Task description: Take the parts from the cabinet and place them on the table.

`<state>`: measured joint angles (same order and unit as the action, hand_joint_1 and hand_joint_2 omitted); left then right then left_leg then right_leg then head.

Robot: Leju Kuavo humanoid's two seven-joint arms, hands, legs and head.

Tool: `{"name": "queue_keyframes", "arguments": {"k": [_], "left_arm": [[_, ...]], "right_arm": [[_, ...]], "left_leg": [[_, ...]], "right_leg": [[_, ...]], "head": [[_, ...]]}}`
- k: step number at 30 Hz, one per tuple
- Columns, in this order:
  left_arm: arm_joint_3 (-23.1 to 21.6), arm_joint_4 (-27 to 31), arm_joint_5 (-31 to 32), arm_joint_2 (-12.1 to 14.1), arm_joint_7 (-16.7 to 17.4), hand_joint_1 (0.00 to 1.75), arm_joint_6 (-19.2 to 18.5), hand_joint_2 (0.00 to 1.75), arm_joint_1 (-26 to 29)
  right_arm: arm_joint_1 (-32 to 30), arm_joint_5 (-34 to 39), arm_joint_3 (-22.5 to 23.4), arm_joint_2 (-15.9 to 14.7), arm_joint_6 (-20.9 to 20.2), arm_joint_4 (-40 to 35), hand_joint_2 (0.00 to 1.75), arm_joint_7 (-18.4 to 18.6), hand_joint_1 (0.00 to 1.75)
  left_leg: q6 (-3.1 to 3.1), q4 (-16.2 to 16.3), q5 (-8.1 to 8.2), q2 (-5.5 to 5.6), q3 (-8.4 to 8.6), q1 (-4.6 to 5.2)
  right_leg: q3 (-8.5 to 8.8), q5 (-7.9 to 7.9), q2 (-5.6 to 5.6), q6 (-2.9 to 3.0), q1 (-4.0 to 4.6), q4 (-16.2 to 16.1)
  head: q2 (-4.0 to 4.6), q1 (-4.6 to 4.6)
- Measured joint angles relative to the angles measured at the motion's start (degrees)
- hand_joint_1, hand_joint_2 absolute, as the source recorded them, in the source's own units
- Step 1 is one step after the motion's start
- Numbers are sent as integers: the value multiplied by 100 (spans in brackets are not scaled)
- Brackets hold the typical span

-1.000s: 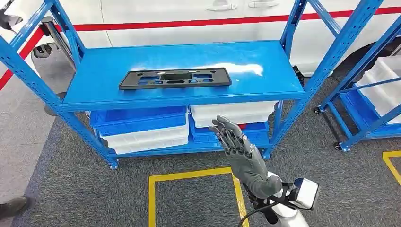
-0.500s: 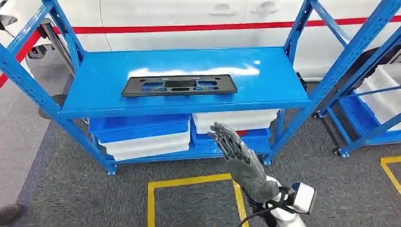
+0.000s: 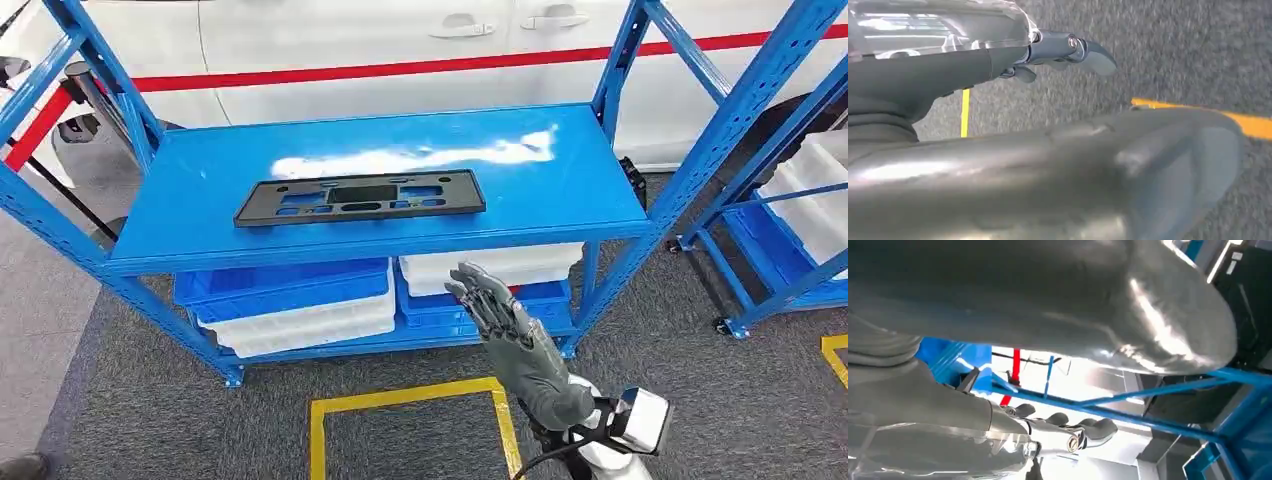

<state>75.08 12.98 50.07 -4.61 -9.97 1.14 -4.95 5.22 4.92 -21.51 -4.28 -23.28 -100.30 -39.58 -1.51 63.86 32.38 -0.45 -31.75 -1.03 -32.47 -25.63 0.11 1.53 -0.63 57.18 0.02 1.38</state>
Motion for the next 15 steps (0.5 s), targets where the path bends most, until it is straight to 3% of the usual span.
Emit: {"name": "queue_keyframes", "arguments": {"k": [2,3,4,5,7,8,10,12,13,14,15], "left_arm": [[0,0,26,-4,29,0,9,0,14],[-2,0,28,-4,42,0,20,0,37],[-2,0,31,-4,64,0,39,0,55],[-2,0,35,-4,81,0,66,0,69],[-2,0,44,-2,88,0,72,0,72],[-2,0,48,9,88,0,72,0,80],[-7,0,68,4,83,0,59,0,68],[-7,0,83,9,44,0,35,0,83],[-9,0,85,4,16,0,11,0,82],[-9,0,85,4,-6,0,-2,0,75],[-11,0,85,7,-22,0,-22,0,72]], "right_arm": [[-8,0,0,-2,0,2,0,4,0],[-9,0,0,-2,0,2,0,7,0],[-7,0,0,-2,0,2,0,15,0],[-6,0,0,-2,0,2,0,39,0],[11,0,0,-2,0,2,0,65,0],[21,-2,0,-2,0,4,0,83,0],[45,-24,-2,-2,2,7,0,105,0],[48,-182,-18,-2,22,13,0,109,0],[54,-257,-24,-9,39,15,0,109,0],[65,-319,-31,-18,52,15,0,85,0],[77,-374,-48,-30,59,17,0,54,0]], "left_leg": [[-22,953,371,0,-561,-2],[-20,1219,374,0,-765,-1],[-7,1177,228,1,-817,1],[22,839,-77,2,-731,5],[121,-202,-747,7,-340,42],[185,-468,-795,9,-223,69],[205,-575,-718,13,-179,104],[264,-640,-697,52,-155,83],[290,-698,-710,87,-42,45],[308,-714,-698,102,0,42],[332,-715,-686,124,18,40]], "right_leg": [[50,-65,4,27,33,2],[86,-98,15,34,48,3],[134,-134,28,33,60,3],[202,-182,43,29,70,3],[354,-285,46,12,92,3],[387,-328,40,-5,92,0],[412,-375,37,-93,102,-29],[452,-317,18,-154,88,36],[438,-371,4,-195,90,100],[385,-448,9,-225,76,255],[189,-626,9,-258,62,595]], "head": [[0,2],[0,0],[0,0],[0,2],[0,0],[0,-2],[0,0],[0,0],[0,0],[0,0],[0,0]]}}
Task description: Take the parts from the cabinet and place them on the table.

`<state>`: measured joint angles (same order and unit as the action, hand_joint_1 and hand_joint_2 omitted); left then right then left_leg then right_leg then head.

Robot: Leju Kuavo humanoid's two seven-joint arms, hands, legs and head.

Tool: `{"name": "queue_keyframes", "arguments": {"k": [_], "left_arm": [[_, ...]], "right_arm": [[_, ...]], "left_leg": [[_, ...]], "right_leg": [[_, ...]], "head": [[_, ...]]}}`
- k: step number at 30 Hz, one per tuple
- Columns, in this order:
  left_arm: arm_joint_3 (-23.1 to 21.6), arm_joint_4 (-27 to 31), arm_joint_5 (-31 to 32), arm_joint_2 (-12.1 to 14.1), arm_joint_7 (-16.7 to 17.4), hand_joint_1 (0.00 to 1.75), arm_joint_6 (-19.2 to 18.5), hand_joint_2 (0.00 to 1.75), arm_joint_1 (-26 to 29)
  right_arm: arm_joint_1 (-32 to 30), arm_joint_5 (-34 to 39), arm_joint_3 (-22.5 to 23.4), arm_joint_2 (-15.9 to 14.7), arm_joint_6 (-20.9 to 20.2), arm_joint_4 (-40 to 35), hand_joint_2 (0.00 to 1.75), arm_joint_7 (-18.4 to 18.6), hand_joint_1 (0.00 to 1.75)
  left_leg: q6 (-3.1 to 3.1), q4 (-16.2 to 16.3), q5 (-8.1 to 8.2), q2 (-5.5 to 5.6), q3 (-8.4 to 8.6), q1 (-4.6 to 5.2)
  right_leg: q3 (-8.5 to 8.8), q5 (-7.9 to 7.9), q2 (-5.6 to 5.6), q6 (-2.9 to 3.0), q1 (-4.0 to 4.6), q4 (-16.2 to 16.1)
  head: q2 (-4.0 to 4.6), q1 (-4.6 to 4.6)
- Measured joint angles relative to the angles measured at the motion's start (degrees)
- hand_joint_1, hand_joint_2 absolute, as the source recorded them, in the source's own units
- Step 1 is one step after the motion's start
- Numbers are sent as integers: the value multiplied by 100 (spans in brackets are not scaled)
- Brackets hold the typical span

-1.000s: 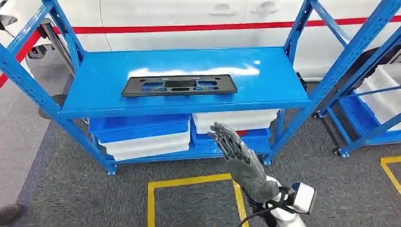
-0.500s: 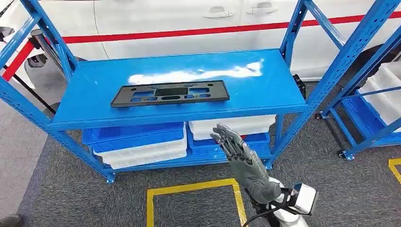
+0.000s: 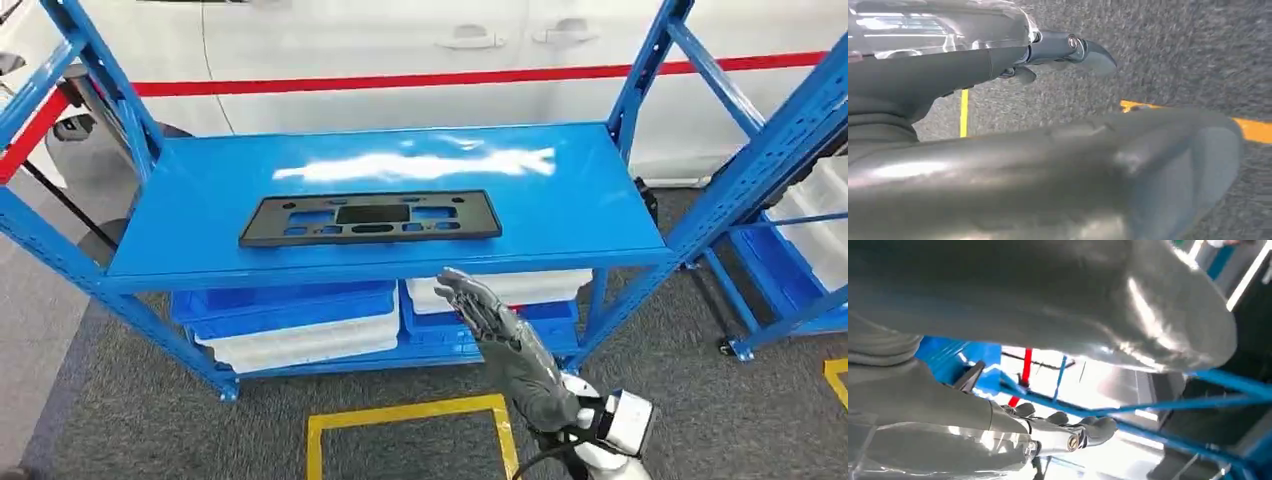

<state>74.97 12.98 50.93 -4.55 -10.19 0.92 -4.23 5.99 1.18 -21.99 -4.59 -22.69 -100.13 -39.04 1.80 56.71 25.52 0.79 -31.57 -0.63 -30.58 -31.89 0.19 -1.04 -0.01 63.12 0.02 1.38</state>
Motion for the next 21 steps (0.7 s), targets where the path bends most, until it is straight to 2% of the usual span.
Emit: {"name": "queue_keyframes", "arguments": {"k": [2,3,4,5,7,8,9,10,11,13,14,15,17,18,19,20,21], "left_arm": [[-2,0,4,0,-22,0,-13,0,5],[-4,0,6,0,-33,0,-20,0,11],[-7,0,6,-2,-48,0,-20,0,20],[-11,0,6,-2,-52,0,-20,0,35],[-26,0,6,-18,-57,0,-20,0,68],[-33,0,9,-22,-63,0,-20,0,77],[-35,0,15,-22,-68,0,-20,0,60],[-39,0,15,-22,-72,0,-22,0,39],[-46,0,22,-22,-72,0,-24,0,42],[-57,0,41,-13,-76,0,-29,0,39],[-61,0,52,-7,-79,0,-37,0,35],[-68,0,59,-11,-81,0,-48,0,20],[-76,0,65,-9,-81,0,-66,0,-1],[-76,0,70,-2,-81,0,-79,0,3],[-79,0,85,9,-81,0,-88,0,14],[-81,0,105,15,-81,0,-98,0,22],[-83,0,122,24,-81,0,-111,0,21]], "right_arm": [[-39,-114,-13,-35,57,11,0,-55,0],[-73,-188,-29,-42,83,13,0,-70,0],[-104,-249,-46,-57,107,13,0,-74,0],[-123,-266,-57,-72,116,13,0,-79,0],[-128,-282,-79,-92,131,15,0,-87,0],[-128,-284,-103,-92,129,15,0,-89,0],[-126,-297,-114,-103,131,31,0,-85,0],[-124,-301,-122,-103,133,33,0,-85,0],[-123,-304,-127,-103,144,29,0,-85,0],[-120,-301,-129,-116,162,29,0,-61,0],[-107,-299,-129,-116,166,24,0,-50,0],[-92,-301,-129,-116,179,18,0,-24,0],[-92,-301,-129,-116,229,15,0,22,0],[-92,-304,-131,-116,254,15,0,46,0],[-91,-304,-131,-116,271,15,0,59,0],[-91,-304,-131,-116,291,15,0,70,0],[-91,-310,-131,-116,325,5,0,77,0]], "left_leg": [[8,1,39,69,21,1],[3,3,67,98,47,0],[4,3,104,102,89,-4],[-11,3,146,131,151,-10],[-56,3,252,155,314,-17],[-93,-11,308,154,324,-17],[-133,15,334,166,389,-5],[-184,1,373,166,361,1],[-220,28,377,157,422,0],[-275,84,395,131,443,-8],[-286,258,453,42,395,-14],[-297,527,567,-10,250,-15],[-326,1452,992,-33,-337,-18],[-325,1775,1099,-33,-571,-18],[-311,1873,1050,-33,-705,-17],[-297,1699,840,-34,-704,-14],[-270,1296,516,-35,-591,-11]], "right_leg": [[-548,-356,0,-62,-47,840],[-788,-414,0,-85,-69,1141],[-902,-310,-3,-101,-90,1171],[-879,-52,-4,-101,-106,933],[-564,659,-2,-91,-126,-25],[-447,886,3,-76,-128,-449],[-449,575,4,-45,-81,-454],[-442,619,7,25,-67,-460],[-435,704,8,60,-66,-490],[-336,686,10,165,-78,-509],[-264,660,-12,207,-79,-538],[-237,632,-18,243,-72,-544],[-196,566,-41,272,-41,-543],[-173,537,-42,282,-27,-541],[-135,504,-41,282,-15,-541],[-76,463,-39,280,-5,-541],[-5,414,-40,273,3,-541]], "head": [[0,0],[0,0],[0,0],[0,0],[0,0],[0,-2],[0,0],[0,4],[0,0],[0,4],[0,0],[0,7],[0,4],[0,4],[0,4],[0,4],[0,4]]}}
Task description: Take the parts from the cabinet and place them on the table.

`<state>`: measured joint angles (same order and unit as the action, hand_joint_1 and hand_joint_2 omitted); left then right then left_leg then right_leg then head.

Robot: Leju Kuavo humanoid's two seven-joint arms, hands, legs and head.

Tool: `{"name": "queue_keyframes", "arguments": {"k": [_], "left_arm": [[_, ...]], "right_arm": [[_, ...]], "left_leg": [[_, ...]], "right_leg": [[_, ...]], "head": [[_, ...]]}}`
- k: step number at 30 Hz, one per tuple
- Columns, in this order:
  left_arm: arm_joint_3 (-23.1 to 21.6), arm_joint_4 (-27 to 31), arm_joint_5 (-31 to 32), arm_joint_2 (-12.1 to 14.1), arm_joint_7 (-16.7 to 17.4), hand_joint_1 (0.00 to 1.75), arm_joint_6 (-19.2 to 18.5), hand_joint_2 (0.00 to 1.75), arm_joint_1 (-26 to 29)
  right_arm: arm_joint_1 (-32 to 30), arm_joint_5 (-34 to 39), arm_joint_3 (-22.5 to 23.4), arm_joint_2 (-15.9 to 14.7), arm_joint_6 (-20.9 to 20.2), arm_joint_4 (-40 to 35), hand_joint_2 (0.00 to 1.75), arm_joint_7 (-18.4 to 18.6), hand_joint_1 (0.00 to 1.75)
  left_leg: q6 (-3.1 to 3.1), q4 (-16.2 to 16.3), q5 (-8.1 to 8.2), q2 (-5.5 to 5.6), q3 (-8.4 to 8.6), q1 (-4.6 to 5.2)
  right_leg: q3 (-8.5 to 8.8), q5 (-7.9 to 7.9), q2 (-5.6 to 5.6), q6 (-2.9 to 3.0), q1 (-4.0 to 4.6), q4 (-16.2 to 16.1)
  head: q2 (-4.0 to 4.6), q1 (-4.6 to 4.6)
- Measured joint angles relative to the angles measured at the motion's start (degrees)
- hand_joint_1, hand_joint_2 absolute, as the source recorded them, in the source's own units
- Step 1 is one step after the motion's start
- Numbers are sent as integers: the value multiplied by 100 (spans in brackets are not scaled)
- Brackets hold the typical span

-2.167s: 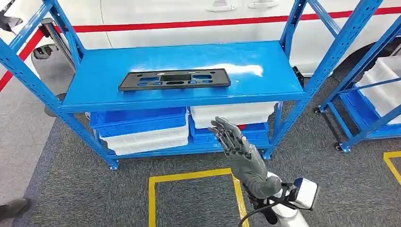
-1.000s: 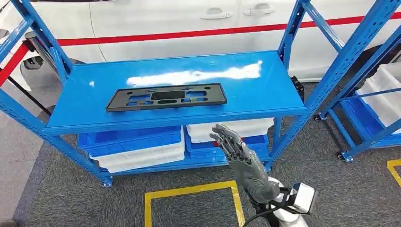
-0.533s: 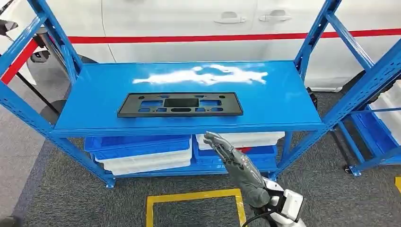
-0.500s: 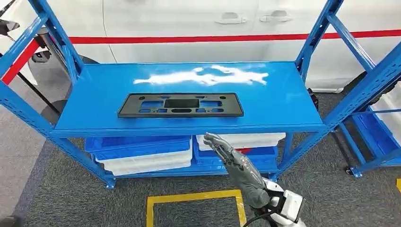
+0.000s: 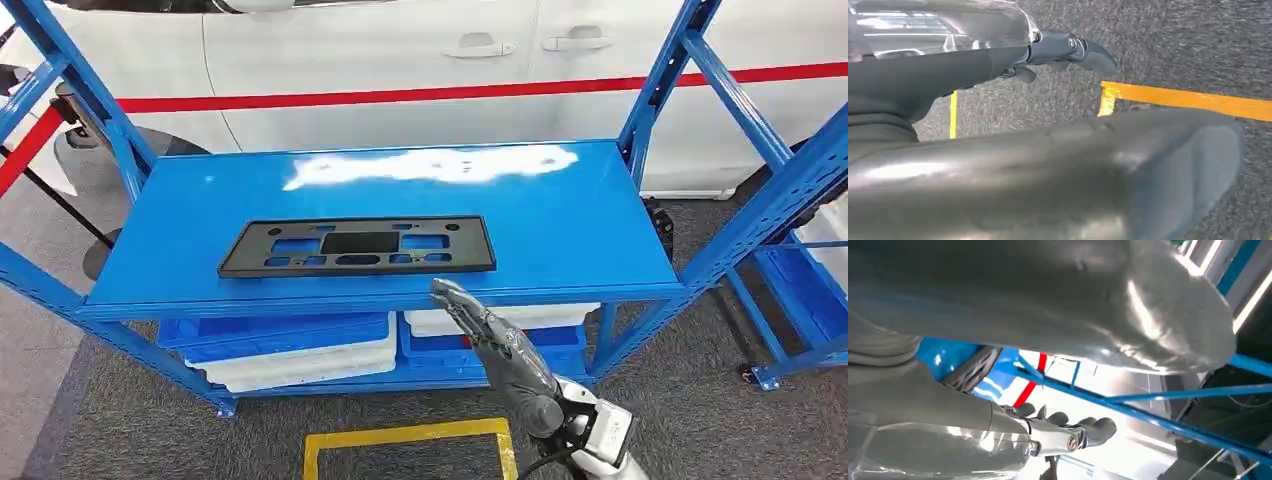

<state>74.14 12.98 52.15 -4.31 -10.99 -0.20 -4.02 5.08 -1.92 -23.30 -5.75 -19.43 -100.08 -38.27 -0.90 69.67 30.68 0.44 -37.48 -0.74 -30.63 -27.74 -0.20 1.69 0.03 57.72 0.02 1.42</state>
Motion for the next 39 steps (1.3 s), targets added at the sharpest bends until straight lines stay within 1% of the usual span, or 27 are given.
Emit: {"name": "queue_keyframes", "arguments": {"k": [2,4,5,6,8,9,12,13,14,15,17,18,19,20,22,24,25,27,28,29,30,32,33,34,35,37,39], "left_arm": [[-4,0,26,18,2,0,-13,0,2],[-9,0,57,31,13,0,-15,0,-27],[-9,0,63,37,20,0,-13,0,-17],[-9,0,63,53,20,0,-13,0,9],[-11,0,66,50,26,0,-13,0,13],[-11,0,66,50,31,0,-9,0,-2],[-11,0,63,55,72,0,17,0,-20],[-9,0,63,55,77,0,26,0,-11],[-9,0,63,55,79,0,33,0,-6],[-9,0,63,55,79,0,33,0,-2],[-9,0,63,42,66,0,37,0,-4],[-9,0,63,31,50,0,48,0,18],[-9,-4,63,15,11,0,103,0,-8],[-9,-4,66,13,-11,0,131,0,-23],[-9,-4,81,-4,-96,0,129,0,3],[-9,-4,92,-2,-120,0,127,0,-3],[-9,-7,98,-15,-120,0,124,0,-14],[-11,-7,105,-15,-118,0,124,0,-12],[-11,-7,111,-15,-116,0,124,0,1],[-11,-7,116,-15,-107,0,124,0,14],[-11,-7,118,-15,-103,0,127,0,18],[-9,-7,114,-15,-103,0,131,0,12],[-11,-7,111,-17,-103,0,133,0,14],[-11,-7,107,-28,-101,0,138,0,-5],[-11,-7,107,-33,-81,0,144,0,-20],[-9,-7,107,-37,-57,0,153,0,17],[-9,-7,116,-63,-39,0,162,0,7]], "right_arm": [[-1,-26,-2,0,59,-55,0,4,0],[-15,-44,-7,0,120,-90,0,-9,0],[-24,-57,-9,0,140,-109,0,-4,0],[-30,-61,-13,0,138,-129,0,-11,0],[-20,-81,-15,0,153,-133,0,-15,0],[3,-92,-17,0,169,-133,0,-20,0],[41,-129,-31,-2,243,-116,0,19,0],[58,-140,-59,0,247,-92,0,74,0],[79,-149,-81,-2,252,-68,0,109,0],[105,-160,-101,-7,260,-35,0,125,0],[169,-236,-172,-9,286,30,0,155,0],[198,-293,-208,-11,322,90,175,162,0],[258,-420,-271,-17,416,225,175,184,0],[284,-536,-339,-15,486,317,175,203,0],[398,-673,-488,-18,564,547,175,190,0],[535,-702,-608,4,595,726,175,179,0],[597,-712,-660,22,599,799,175,177,0],[692,-771,-756,37,638,963,175,255,0],[732,-859,-805,42,698,1041,175,324,0],[773,-984,-864,50,790,1119,175,374,0],[810,-1146,-917,59,910,1188,175,393,0],[925,-1680,-1049,79,1363,1336,175,396,0],[989,-1944,-1106,81,1612,1410,175,385,0],[1048,-2238,-1169,79,1893,1490,175,389,0],[1078,-2502,-1204,74,2129,1523,175,421,0],[1114,-3164,-1294,41,2659,1563,175,573,0],[1131,-3669,-1366,-20,3041,1567,175,693,0]], "left_leg": [[88,-1013,-678,-33,324,22],[114,-1086,-354,-49,360,81],[150,-1116,-476,-45,365,88],[196,-1149,-501,-31,367,82],[255,-1237,-507,-22,558,32],[279,-1250,-495,-18,596,27],[309,-1247,-428,2,621,30],[303,-1246,-395,8,651,29],[293,-1246,-360,13,693,27],[282,-1246,-310,26,759,27],[239,-1247,-201,40,930,27],[211,-1260,-163,46,920,18],[175,-1253,-160,62,909,28],[122,-1250,-123,52,911,27],[54,-1226,-158,42,999,44],[18,-948,-49,15,902,27],[-2,-622,113,6,722,20],[-51,251,529,0,181,-4],[-68,533,596,-1,-39,-4],[-71,521,500,-2,-109,-5],[-73,273,275,-3,-57,-6],[-64,-745,-428,-18,322,-7],[-49,-1111,-602,-36,437,-5],[-8,-1233,-387,-45,431,32],[65,-1179,-471,-41,444,38],[130,-1174,-530,-23,427,36],[205,-1237,-569,-23,470,3]], "right_leg": [[157,-106,-17,-23,12,-3],[163,-154,-23,-91,19,-13],[173,-184,-25,-132,23,-34],[210,-132,-28,-168,23,64],[246,-205,-20,-217,8,159],[147,-324,-2,-248,10,349],[-665,-840,10,-333,-36,1545],[-883,-832,9,-351,-48,1757],[-941,-682,9,-364,-60,1690],[-882,-391,9,-361,-75,1377],[-550,369,11,-301,-74,352],[-499,451,25,-249,-57,194],[-579,252,15,-218,-3,63],[-568,423,23,-175,-4,94],[-496,372,38,-97,-22,28],[-351,358,17,-41,-60,-53],[-336,344,11,-19,-62,-56],[-324,309,4,9,-48,-55],[-317,294,6,9,-45,-53],[-299,279,13,5,-46,-53],[-268,260,19,-6,-47,-52],[-173,206,18,-40,-49,-50],[-153,182,15,-68,-45,-48],[-173,180,19,-96,-19,-21],[-206,175,12,-131,-3,-20],[-193,169,7,-186,-8,-27],[-220,45,22,-262,-31,99]], "head": [[0,0],[0,4],[0,0],[0,0],[0,-2],[0,0],[0,0],[0,0],[0,-2],[0,0],[0,-2],[0,-2],[0,-13],[0,-6],[0,-7],[0,-7],[0,-4],[0,-2],[0,-2],[0,-2],[0,-2],[0,-2],[0,-4],[0,-2],[0,-6],[0,-4],[0,-4]]}}
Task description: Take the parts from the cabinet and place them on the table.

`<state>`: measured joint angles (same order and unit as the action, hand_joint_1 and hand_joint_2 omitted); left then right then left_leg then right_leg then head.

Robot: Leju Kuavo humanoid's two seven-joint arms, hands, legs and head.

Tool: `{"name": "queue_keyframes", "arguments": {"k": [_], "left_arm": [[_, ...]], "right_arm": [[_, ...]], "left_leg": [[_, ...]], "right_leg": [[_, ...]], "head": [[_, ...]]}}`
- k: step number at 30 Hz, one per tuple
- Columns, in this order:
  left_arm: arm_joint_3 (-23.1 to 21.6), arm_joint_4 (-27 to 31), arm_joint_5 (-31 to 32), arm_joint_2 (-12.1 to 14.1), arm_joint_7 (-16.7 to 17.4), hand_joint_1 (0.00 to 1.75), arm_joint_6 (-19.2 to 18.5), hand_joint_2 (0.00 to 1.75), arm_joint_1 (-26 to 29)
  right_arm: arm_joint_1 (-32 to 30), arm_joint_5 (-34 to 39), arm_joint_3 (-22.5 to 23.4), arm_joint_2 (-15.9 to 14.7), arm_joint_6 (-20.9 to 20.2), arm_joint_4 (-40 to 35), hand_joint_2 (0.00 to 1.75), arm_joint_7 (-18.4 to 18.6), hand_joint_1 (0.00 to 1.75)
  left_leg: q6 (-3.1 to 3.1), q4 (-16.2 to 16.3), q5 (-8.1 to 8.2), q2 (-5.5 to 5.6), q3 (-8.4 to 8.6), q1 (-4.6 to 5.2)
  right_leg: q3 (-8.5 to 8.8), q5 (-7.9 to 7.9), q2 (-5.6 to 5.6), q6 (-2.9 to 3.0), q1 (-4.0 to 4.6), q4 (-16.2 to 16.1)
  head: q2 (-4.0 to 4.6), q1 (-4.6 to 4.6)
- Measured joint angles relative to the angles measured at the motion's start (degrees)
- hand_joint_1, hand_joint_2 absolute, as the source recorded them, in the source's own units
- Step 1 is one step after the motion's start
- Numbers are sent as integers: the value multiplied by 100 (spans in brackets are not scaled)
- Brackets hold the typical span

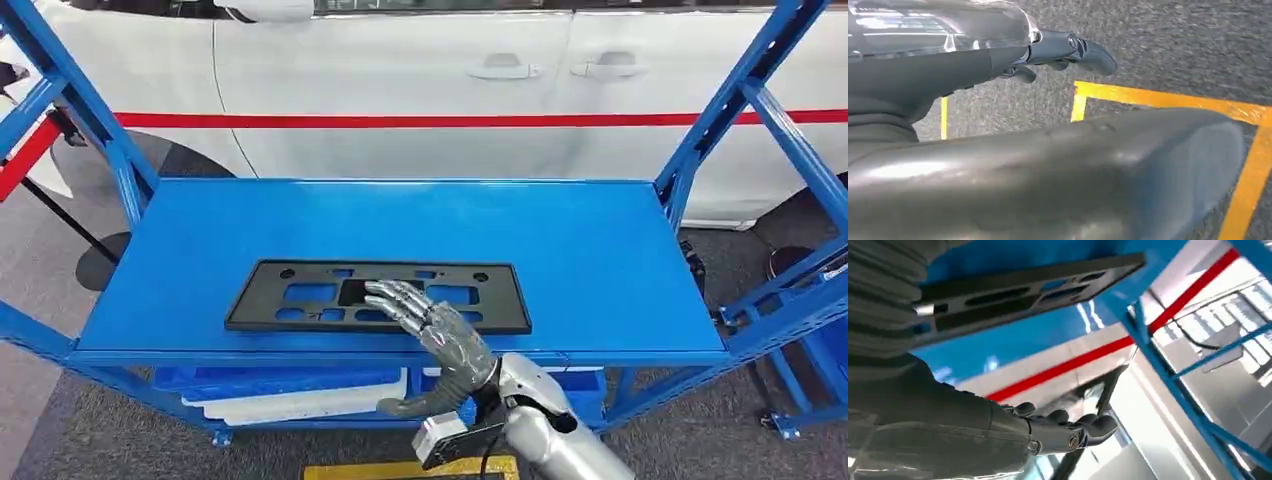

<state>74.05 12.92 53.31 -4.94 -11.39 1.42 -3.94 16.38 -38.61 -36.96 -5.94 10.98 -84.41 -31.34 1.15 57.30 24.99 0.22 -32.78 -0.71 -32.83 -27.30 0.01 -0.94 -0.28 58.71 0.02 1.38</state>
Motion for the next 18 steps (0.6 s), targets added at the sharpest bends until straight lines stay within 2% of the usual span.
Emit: {"name": "queue_keyframes", "arguments": {"k": [1,3,4,5,6,8,9,10,13,14,15,16,18], "left_arm": [[0,0,0,-2,2,0,2,0,-9],[0,0,2,-4,4,0,22,0,-13],[0,0,9,-4,2,0,33,0,-11],[0,0,15,-4,-13,0,33,0,-4],[2,0,17,-9,-33,0,35,0,-1],[2,0,17,-35,-61,0,39,0,-7],[2,0,20,-48,-70,0,42,0,-6],[2,-2,22,-83,-79,0,44,0,-6],[0,-2,68,-103,-103,0,66,0,-7],[0,0,72,-100,-116,0,68,0,-19],[0,-2,81,-103,-135,0,68,0,-23],[0,-2,85,-105,-140,0,68,0,-23],[0,-2,92,-114,-140,0,66,0,-23]], "right_arm": [[3,-214,-37,-26,199,0,175,73,0],[-18,-625,-129,-90,520,20,175,213,0],[-42,-854,-175,-103,695,39,175,306,0],[-54,-1106,-223,-112,890,85,175,455,0],[-56,-1414,-285,-112,1084,153,175,571,0],[-55,-1741,-387,-109,1298,256,175,699,0],[-46,-1857,-420,-105,1383,293,175,758,0],[-9,-2021,-475,-92,1497,378,175,861,0],[135,-2574,-665,66,1691,770,175,1229,0],[183,-2635,-715,133,1693,879,175,1283,0],[232,-2657,-767,212,1693,994,175,1329,0],[289,-2659,-807,278,1700,1087,175,1355,0],[358,-2696,-878,373,1704,1263,175,1390,0]], "left_leg": [[33,-1,7,-2,-2,0],[53,0,18,-2,-6,10],[57,3,22,-1,-6,14],[59,3,29,0,2,17],[57,4,38,5,15,22],[47,4,63,24,62,36],[35,4,75,29,77,37],[2,16,93,29,66,76],[-90,-13,97,13,73,39],[-131,-11,110,8,86,70],[-161,61,167,9,72,45],[-194,308,343,10,-31,46],[-252,1209,800,10,-465,19]], "right_leg": [[-141,-192,-1,-16,-2,293],[-647,-628,-3,-46,-12,1276],[-842,-715,-2,-52,-11,1628],[-923,-668,-2,-50,-10,1731],[-856,-472,-2,-33,-9,1525],[-384,79,-2,36,-2,527],[-135,269,0,93,16,34],[-80,189,-11,107,50,-88],[-104,208,13,142,77,-105],[-81,238,21,185,19,-169],[-39,259,-1,207,-2,-215],[-26,255,-8,235,-6,-224],[-28,250,-21,247,1,-223]], "head": [[0,0],[0,0],[0,0],[-2,0],[0,0],[0,0],[0,0],[0,0],[-2,0],[0,0],[0,0],[0,0],[0,0]]}}
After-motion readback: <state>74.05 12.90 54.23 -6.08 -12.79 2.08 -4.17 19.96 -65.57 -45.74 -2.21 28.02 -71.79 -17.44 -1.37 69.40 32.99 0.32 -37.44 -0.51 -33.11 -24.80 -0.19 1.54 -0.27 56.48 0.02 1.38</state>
